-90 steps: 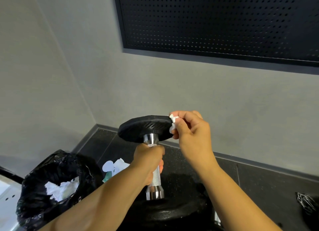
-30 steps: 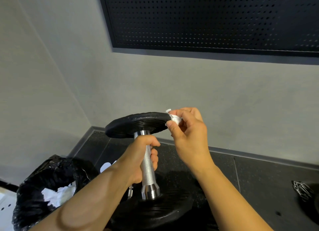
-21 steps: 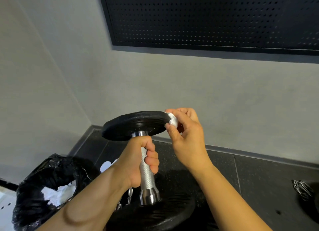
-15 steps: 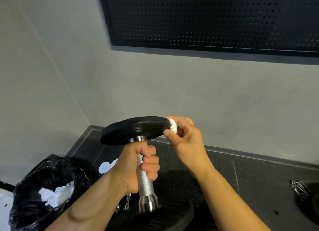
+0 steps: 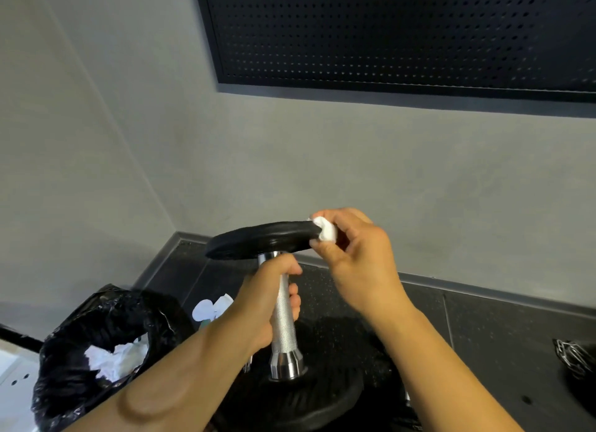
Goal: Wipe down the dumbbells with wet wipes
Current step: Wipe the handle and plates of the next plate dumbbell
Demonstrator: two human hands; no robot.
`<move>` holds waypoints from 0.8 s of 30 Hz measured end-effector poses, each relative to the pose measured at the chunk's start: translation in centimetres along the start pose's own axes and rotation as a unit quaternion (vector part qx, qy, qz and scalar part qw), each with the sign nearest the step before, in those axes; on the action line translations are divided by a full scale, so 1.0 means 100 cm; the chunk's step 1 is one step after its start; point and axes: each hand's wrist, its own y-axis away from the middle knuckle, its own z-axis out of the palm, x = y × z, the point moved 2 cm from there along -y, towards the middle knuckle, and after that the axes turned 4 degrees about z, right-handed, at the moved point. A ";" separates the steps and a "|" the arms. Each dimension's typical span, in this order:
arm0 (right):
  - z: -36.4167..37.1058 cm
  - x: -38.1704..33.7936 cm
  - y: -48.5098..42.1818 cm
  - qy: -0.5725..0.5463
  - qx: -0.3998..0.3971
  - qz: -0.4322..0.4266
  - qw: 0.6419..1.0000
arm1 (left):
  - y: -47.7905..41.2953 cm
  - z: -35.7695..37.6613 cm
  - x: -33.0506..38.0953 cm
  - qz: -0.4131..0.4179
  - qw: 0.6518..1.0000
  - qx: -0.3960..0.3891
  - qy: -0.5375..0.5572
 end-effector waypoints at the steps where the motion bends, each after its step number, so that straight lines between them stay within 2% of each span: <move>1: 0.004 -0.006 0.003 0.055 0.010 -0.036 0.998 | -0.002 0.003 0.000 0.035 0.998 0.041 -0.029; 4: 0.009 -0.016 0.007 0.162 0.021 -0.113 0.980 | -0.004 0.008 0.004 0.090 0.989 0.103 -0.055; 7: 0.008 -0.022 0.008 0.229 0.003 -0.170 0.958 | -0.004 0.008 0.007 0.071 0.993 0.079 -0.041; 10: 0.007 -0.020 0.008 0.261 0.019 -0.200 0.944 | -0.001 0.007 0.007 0.042 0.997 0.044 -0.044; 14: 0.001 0.012 0.012 0.239 0.037 -0.137 0.960 | 0.005 0.005 0.006 0.001 0.999 0.022 -0.024; 20: 0.004 0.032 0.002 0.080 0.002 -0.021 0.997 | 0.011 0.005 0.007 -0.048 0.997 -0.065 0.019; 24: 0.000 0.043 -0.007 0.063 -0.089 0.091 0.990 | 0.010 0.004 0.005 -0.031 0.996 -0.089 -0.011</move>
